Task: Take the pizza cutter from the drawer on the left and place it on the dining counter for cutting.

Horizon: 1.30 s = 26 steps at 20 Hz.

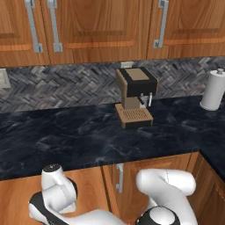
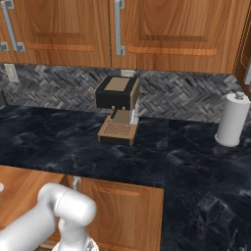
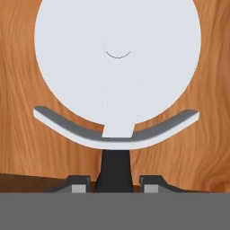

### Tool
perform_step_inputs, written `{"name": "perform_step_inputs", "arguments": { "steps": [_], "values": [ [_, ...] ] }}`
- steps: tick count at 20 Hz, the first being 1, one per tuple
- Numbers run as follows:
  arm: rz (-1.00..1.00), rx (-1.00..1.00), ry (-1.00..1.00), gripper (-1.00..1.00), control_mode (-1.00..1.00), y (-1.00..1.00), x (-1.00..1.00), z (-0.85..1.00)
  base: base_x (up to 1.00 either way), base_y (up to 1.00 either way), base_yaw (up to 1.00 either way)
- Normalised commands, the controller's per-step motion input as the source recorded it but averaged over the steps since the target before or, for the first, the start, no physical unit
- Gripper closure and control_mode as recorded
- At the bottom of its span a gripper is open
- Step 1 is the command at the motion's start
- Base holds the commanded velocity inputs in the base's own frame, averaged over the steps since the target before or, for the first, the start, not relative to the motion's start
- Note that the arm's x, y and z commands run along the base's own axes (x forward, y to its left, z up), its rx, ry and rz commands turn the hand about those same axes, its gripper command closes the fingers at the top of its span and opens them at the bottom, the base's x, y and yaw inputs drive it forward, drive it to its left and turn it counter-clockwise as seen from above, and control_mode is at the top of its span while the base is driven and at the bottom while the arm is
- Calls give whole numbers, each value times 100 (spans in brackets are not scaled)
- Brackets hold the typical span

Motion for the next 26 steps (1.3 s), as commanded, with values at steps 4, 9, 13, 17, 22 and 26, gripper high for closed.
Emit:
{"name": "perform_step_inputs", "arguments": {
  "steps": [4, 9, 13, 17, 22, 26],
  "values": [
    [0, 0, 0, 100, -100, -17, -39, 58, 0, 0, 0],
    [0, 0, 0, 100, -100, -21, -40, 63, 0, 0, 0],
    [0, 0, 0, 100, -100, -31, -31, 61, 0, 0, 0],
    [0, 1, 0, 100, -100, -27, -2, 76, 0, 0, 0],
    [0, 0, 0, 100, -100, -26, -1, 76, 0, 0, 0],
    [0, 0, 0, 100, -100, -38, 0, 60, 0, 0, 0]
  ]
}}
